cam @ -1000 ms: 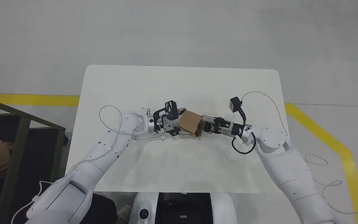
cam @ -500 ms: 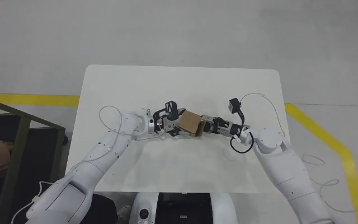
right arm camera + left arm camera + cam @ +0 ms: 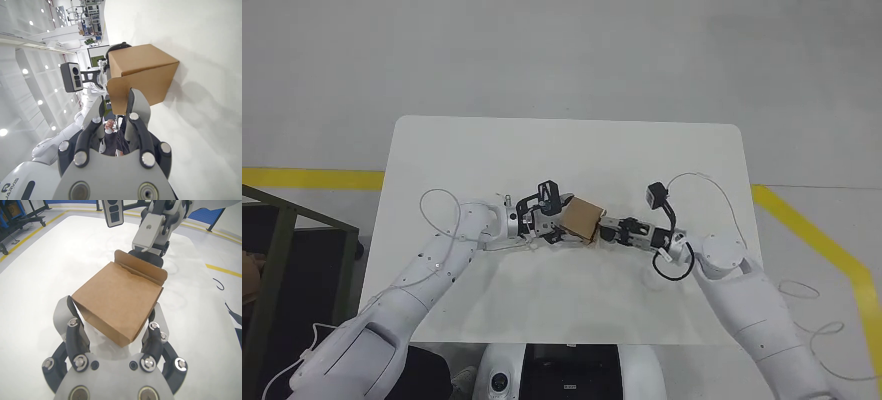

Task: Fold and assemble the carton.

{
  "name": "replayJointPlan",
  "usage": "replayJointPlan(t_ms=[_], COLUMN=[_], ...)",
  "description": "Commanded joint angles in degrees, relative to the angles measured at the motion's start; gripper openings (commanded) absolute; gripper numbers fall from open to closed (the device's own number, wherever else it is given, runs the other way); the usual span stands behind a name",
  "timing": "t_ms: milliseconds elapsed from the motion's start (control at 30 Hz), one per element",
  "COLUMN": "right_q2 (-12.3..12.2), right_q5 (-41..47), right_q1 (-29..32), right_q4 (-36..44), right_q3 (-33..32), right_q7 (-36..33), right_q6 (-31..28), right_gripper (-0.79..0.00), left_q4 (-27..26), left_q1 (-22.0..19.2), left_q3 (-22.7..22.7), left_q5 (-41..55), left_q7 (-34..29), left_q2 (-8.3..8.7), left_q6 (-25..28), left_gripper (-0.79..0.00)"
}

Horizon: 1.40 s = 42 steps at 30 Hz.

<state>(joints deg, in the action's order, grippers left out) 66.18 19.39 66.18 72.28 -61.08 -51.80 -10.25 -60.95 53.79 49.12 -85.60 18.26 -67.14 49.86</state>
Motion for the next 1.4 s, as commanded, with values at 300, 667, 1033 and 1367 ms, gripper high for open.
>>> replayJointPlan(t_ms=[300, 667, 1033, 1367], right_q2=[0.0, 0.1, -0.2, -0.4], right_q5=[3.4, 0.2, -2.4, -4.4], right_q1=[1.1, 0.5, 0.4, 0.6], right_q4=[0.3, -0.4, 0.2, 0.7], right_q3=[-0.8, 0.3, -0.2, -0.5], right_q7=[-2.3, -1.0, -0.7, -0.4], right_q6=[-2.2, -0.9, 0.2, 1.4], right_gripper=[-0.643, -0.736, -0.646, -0.677], left_q4=[-0.2, -0.2, -0.4, -0.5], left_q1=[0.0, 0.0, 0.2, 0.3], left_q3=[-0.2, -0.1, 0.2, 0.3], left_q5=[-0.1, -0.1, -0.2, -0.1], left_q7=[-0.3, -0.3, -0.2, -0.2], left_q2=[-0.06, -0.05, 0.07, 0.14], left_q6=[0.0, -0.2, -0.1, -0.1], left_gripper=[-0.114, -0.111, -0.114, -0.114])
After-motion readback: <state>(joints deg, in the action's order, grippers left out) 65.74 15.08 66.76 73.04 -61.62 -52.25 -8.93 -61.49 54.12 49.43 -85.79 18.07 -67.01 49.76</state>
